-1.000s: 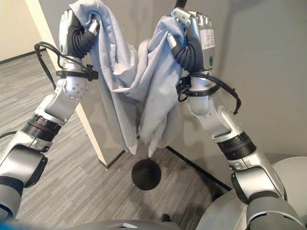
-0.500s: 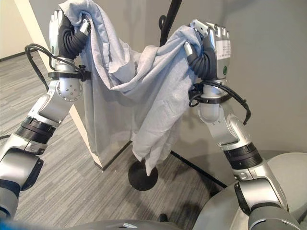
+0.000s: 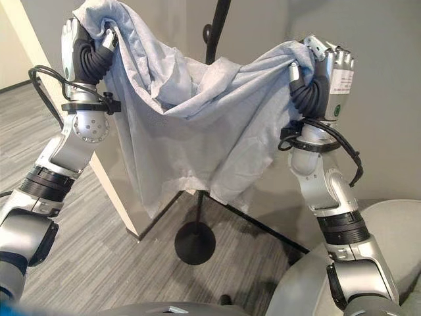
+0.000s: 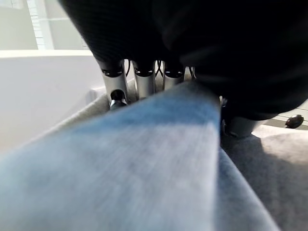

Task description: Hang the clothes on the sofa on the clothes rack.

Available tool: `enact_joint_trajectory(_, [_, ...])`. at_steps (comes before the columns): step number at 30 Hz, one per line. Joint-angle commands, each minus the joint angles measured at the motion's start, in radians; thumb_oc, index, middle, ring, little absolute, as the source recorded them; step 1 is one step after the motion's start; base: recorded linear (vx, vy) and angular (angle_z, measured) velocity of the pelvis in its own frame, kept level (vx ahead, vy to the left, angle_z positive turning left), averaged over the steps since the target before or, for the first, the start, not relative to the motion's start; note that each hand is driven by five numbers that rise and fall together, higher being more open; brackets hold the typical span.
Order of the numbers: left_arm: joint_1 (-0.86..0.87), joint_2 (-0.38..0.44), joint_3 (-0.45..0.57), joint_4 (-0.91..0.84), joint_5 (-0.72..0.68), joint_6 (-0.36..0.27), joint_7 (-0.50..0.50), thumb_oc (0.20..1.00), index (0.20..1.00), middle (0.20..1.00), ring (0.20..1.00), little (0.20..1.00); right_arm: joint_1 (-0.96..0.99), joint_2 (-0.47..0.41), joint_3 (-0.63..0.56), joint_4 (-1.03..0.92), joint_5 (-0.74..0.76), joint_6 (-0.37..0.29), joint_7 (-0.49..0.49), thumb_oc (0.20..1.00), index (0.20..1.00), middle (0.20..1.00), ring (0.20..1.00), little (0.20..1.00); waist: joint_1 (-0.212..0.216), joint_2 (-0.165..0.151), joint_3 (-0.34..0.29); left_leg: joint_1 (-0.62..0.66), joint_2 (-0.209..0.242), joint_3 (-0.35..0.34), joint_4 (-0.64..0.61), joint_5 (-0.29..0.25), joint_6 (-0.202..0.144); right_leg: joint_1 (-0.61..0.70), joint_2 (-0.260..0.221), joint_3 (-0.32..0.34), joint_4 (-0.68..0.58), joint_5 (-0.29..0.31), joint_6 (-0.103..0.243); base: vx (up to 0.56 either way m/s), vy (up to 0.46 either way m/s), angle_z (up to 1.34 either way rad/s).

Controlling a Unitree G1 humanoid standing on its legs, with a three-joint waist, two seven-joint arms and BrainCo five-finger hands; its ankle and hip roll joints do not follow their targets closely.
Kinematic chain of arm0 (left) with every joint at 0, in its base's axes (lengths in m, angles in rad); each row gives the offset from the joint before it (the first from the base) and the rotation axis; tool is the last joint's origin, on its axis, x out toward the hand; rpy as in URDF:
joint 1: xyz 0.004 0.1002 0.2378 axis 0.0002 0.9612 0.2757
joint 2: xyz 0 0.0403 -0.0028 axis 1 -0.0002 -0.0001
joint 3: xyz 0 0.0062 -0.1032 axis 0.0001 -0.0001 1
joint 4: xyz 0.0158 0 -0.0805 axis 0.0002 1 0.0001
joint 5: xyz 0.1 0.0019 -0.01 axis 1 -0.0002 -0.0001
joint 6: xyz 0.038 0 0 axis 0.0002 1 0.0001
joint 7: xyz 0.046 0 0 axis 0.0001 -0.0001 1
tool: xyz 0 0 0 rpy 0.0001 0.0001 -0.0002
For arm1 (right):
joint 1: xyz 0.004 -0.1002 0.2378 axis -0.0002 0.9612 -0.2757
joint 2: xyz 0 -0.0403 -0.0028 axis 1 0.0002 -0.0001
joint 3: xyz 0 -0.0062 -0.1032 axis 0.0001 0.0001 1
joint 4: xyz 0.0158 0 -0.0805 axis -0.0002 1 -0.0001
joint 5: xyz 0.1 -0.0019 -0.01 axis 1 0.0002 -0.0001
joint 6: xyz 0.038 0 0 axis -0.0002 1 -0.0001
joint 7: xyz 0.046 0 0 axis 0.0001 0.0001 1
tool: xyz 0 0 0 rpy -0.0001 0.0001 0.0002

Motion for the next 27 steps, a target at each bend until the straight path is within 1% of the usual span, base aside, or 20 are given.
enact_joint_trajectory(1, [-0.068, 0.038, 0.022, 0.030, 0.041, -0.012, 0.017, 0.200, 0.200, 0.200, 0.200, 0.200, -0.048, -0.073, -0.063, 0.000, -0.013, 0.014, -0.058, 0.200, 0.200, 0.200, 0.200, 0.200, 0.013, 0.030, -0.029, 0.051, -0.033, 0.034, 0.011, -0.135, 0.025, 0.052, -0.038, -0.014, 0.017, -0.090, 0.128, 0.00, -0.007, -0.05])
enact_joint_trajectory(6, [-0.093, 0.033, -0.003, 0.058, 0.032, -0.013, 0.010, 0.200, 0.200, 0.200, 0.200, 0.200, -0.093, -0.100, -0.036, 0.026, -0.004, 0.022, -0.050, 0.200, 0.200, 0.200, 0.200, 0.200, 0.012, 0.028, -0.029, 0.056, -0.031, 0.035, 0.011, -0.136, 0.023, 0.054, -0.037, -0.012, 0.017, -0.090, 0.128, 0.00, -0.004, -0.01])
enact_joint_trajectory(7, [-0.106, 0.030, -0.023, 0.072, 0.025, -0.012, 0.005, 0.200, 0.200, 0.200, 0.200, 0.200, -0.125, -0.119, -0.005, 0.051, 0.010, 0.026, -0.034, 0.200, 0.200, 0.200, 0.200, 0.200, 0.015, 0.025, -0.030, 0.056, -0.030, 0.035, 0.011, -0.135, 0.022, 0.054, -0.038, -0.012, 0.017, -0.090, 0.128, 0.00, 0.000, 0.00])
enact_joint_trajectory(8, [-0.110, 0.030, -0.023, 0.075, 0.024, -0.013, 0.006, 0.200, 0.200, 0.200, 0.200, 0.200, -0.134, -0.121, 0.001, 0.059, 0.013, 0.025, -0.036, 0.200, 0.200, 0.200, 0.200, 0.200, 0.014, 0.027, -0.028, 0.056, -0.030, 0.035, 0.011, -0.135, 0.022, 0.053, -0.038, -0.012, 0.017, -0.090, 0.128, 0.00, 0.000, 0.00])
enact_joint_trajectory(9, [-0.132, 0.026, -0.050, 0.097, 0.014, -0.012, -0.001, 0.200, 0.200, 0.200, 0.200, 0.200, -0.178, -0.137, 0.045, 0.099, 0.040, 0.026, -0.015, 0.200, 0.200, 0.200, 0.200, 0.200, 0.019, 0.024, -0.029, 0.056, -0.029, 0.033, 0.011, -0.135, 0.021, 0.053, -0.037, -0.012, 0.017, -0.088, 0.128, 0.00, 0.000, 0.00])
enact_joint_trajectory(10, [-0.136, 0.027, -0.049, 0.102, 0.013, -0.013, 0.000, 0.200, 0.200, 0.200, 0.200, 0.200, -0.192, -0.139, 0.054, 0.111, 0.043, 0.023, -0.019, 0.200, 0.200, 0.200, 0.200, 0.200, 0.018, 0.025, -0.026, 0.056, -0.029, 0.033, 0.011, -0.135, 0.021, 0.052, -0.037, -0.012, 0.017, -0.088, 0.128, 0.00, 0.000, 0.00])
enact_joint_trajectory(11, [-0.155, 0.026, -0.078, 0.123, 0.005, -0.010, -0.007, 0.200, 0.200, 0.200, 0.200, 0.200, -0.237, -0.149, 0.101, 0.146, 0.069, 0.027, 0.003, 0.200, 0.200, 0.200, 0.200, 0.200, 0.024, 0.022, -0.027, 0.055, -0.029, 0.033, 0.011, -0.133, 0.020, 0.052, -0.037, -0.013, 0.017, -0.087, 0.128, 0.00, 0.000, 0.00])
enact_joint_trajectory(12, [-0.159, 0.026, -0.077, 0.127, 0.004, -0.011, -0.006, 0.200, 0.200, 0.200, 0.200, 0.200, -0.246, -0.149, 0.106, 0.153, 0.072, 0.025, 0.002, 0.200, 0.200, 0.200, 0.200, 0.200, 0.023, 0.023, -0.025, 0.055, -0.029, 0.033, 0.011, -0.133, 0.020, 0.051, -0.037, -0.013, 0.017, -0.087, 0.128, -0.02, -0.030, -0.03])
enact_joint_trajectory(14, [-0.209, 0.028, -0.129, 0.188, -0.017, -0.009, -0.016, 0.200, 0.200, 0.200, 0.200, 0.200, -0.355, -0.157, 0.196, 0.250, 0.143, 0.019, 0.034, 0.200, 0.200, 0.200, 0.200, 0.200, 0.029, 0.022, -0.022, 0.052, -0.030, 0.033, 0.011, -0.129, 0.018, 0.048, -0.036, -0.013, 0.017, -0.085, 0.128, -0.01, -0.016, -0.02])
enact_joint_trajectory(16, [-0.227, 0.028, -0.148, 0.210, -0.025, -0.009, -0.019, 0.200, 0.200, 0.200, 0.200, 0.200, -0.390, -0.157, 0.226, 0.284, 0.169, 0.017, 0.043, 0.200, 0.200, 0.200, 0.200, 0.200, 0.030, 0.022, -0.021, 0.051, -0.030, 0.033, 0.011, -0.127, 0.017, 0.048, -0.036, -0.013, 0.017, -0.084, 0.128, 0.00, 0.000, 0.00])
enact_joint_trajectory(17, [-0.265, 0.031, -0.184, 0.245, -0.042, -0.007, -0.028, 0.200, 0.200, 0.200, 0.200, 0.200, -0.460, -0.148, 0.276, 0.347, 0.225, 0.013, 0.061, 0.200, 0.200, 0.200, 0.200, 0.200, 0.035, 0.022, -0.021, 0.047, -0.031, 0.031, 0.011, -0.124, 0.015, 0.044, -0.036, -0.014, 0.017, -0.082, 0.128, 0.00, 0.000, 0.00])
enact_joint_trajectory(20, [-0.321, 0.035, -0.229, 0.307, -0.067, -0.006, -0.033, 0.200, 0.200, 0.200, 0.200, 0.200, -0.563, -0.130, 0.349, 0.445, 0.298, 0.005, 0.083, 0.200, 0.200, 0.200, 0.200, 0.200, 0.040, 0.023, -0.019, 0.040, -0.033, 0.029, 0.011, -0.120, 0.013, 0.039, -0.035, -0.013, 0.017, -0.081, 0.128, 0.00, 0.000, 0.00])
enact_joint_trajectory(21, [-0.324, 0.036, -0.230, 0.310, -0.068, -0.007, -0.033, 0.200, 0.200, 0.200, 0.200, 0.200, -0.569, -0.130, 0.352, 0.450, 0.300, 0.003, 0.083, 0.200, 0.200, 0.200, 0.200, 0.200, 0.039, 0.024, -0.018, 0.040, -0.033, 0.029, 0.011, -0.120, 0.013, 0.039, -0.035, -0.013, 0.017, -0.081, 0.128, 0.00, 0.000, 0.00])
enact_joint_trajectory(23, [-0.353, 0.026, -0.258, 0.349, -0.090, -0.007, -0.039, 0.200, 0.200, 0.200, 0.200, 0.200, -0.621, -0.119, 0.396, 0.511, 0.336, 0.001, 0.097, 0.200, 0.200, 0.200, 0.200, 0.200, 0.042, 0.025, -0.018, 0.037, -0.035, 0.027, 0.011, -0.118, 0.012, 0.038, -0.035, -0.016, 0.017, -0.080, 0.128, 0.00, -0.008, 0.02])
enact_joint_trajectory(24, [-0.383, 0.021, -0.285, 0.388, -0.107, -0.008, -0.046, 0.200, 0.200, 0.200, 0.200, 0.200, -0.674, -0.107, 0.440, 0.567, 0.359, 0.003, 0.112, 0.200, 0.200, 0.200, 0.200, 0.200, 0.046, 0.025, -0.018, 0.034, -0.034, 0.027, 0.011, -0.116, 0.010, 0.038, -0.034, -0.021, 0.017, -0.081, 0.128, 0.00, -0.011, 0.04])
enact_joint_trajectory(25, [-0.383, 0.021, -0.285, 0.389, -0.107, -0.008, -0.046, 0.200, 0.200, 0.200, 0.200, 0.200, -0.675, -0.107, 0.440, 0.568, 0.360, 0.002, 0.112, 0.200, 0.200, 0.200, 0.200, 0.200, 0.045, 0.025, -0.018, 0.034, -0.034, 0.027, 0.011, -0.115, 0.010, 0.038, -0.034, -0.021, 0.017, -0.081, 0.128, -0.01, -0.011, 0.05])
enact_joint_trajectory(27, [-0.458, 0.004, -0.355, 0.472, -0.128, -0.011, -0.060, 0.200, 0.200, 0.200, 0.200, 0.200, -0.779, -0.082, 0.526, 0.700, 0.401, 0.008, 0.137, 0.200, 0.200, 0.200, 0.200, 0.200, 0.052, 0.025, -0.014, 0.026, -0.035, 0.025, 0.011, -0.107, 0.006, 0.034, -0.032, -0.026, 0.017, -0.077, 0.129, -0.03, -0.005, 0.07])
